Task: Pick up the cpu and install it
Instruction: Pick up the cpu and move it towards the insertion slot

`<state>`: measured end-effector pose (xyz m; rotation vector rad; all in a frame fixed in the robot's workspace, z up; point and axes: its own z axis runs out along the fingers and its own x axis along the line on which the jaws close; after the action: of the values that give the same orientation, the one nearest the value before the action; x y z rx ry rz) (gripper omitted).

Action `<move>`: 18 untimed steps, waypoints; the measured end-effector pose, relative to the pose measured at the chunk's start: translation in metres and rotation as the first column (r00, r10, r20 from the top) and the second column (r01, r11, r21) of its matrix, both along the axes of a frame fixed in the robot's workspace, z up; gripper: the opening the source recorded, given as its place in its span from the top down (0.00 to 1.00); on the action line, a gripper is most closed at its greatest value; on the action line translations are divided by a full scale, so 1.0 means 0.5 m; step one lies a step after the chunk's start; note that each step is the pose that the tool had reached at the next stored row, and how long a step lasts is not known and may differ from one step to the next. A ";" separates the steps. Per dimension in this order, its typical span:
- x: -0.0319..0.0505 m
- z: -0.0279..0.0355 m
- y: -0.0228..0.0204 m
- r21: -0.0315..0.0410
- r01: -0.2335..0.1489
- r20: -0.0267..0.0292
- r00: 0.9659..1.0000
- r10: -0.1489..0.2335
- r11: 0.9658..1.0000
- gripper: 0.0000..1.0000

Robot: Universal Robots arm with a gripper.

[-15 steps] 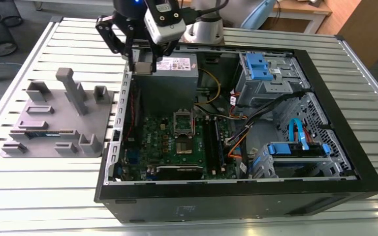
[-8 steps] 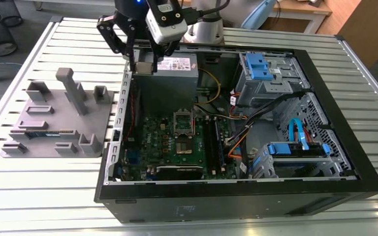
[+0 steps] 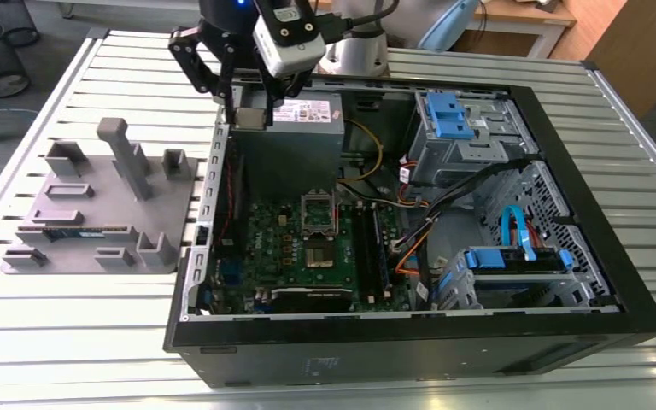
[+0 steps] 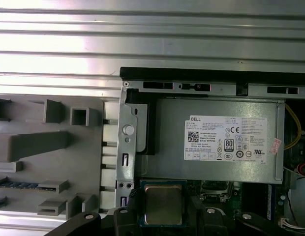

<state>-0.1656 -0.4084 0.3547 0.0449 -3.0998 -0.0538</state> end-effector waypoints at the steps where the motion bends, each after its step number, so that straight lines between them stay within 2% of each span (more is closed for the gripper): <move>1: 0.001 -0.001 -0.0001 0.000 0.000 0.000 1.000 0.000 1.000 0.53; 9: 0.010 -0.009 -0.0029 0.000 0.000 0.000 1.000 0.000 1.000 0.53; 14: 0.018 -0.011 -0.0126 0.000 0.000 0.000 1.000 0.000 1.000 0.53; 18: 0.033 -0.012 -0.0212 0.000 0.000 0.000 1.000 0.000 1.000 0.53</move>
<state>-0.1492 -0.4190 0.3485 0.0449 -3.0997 -0.0535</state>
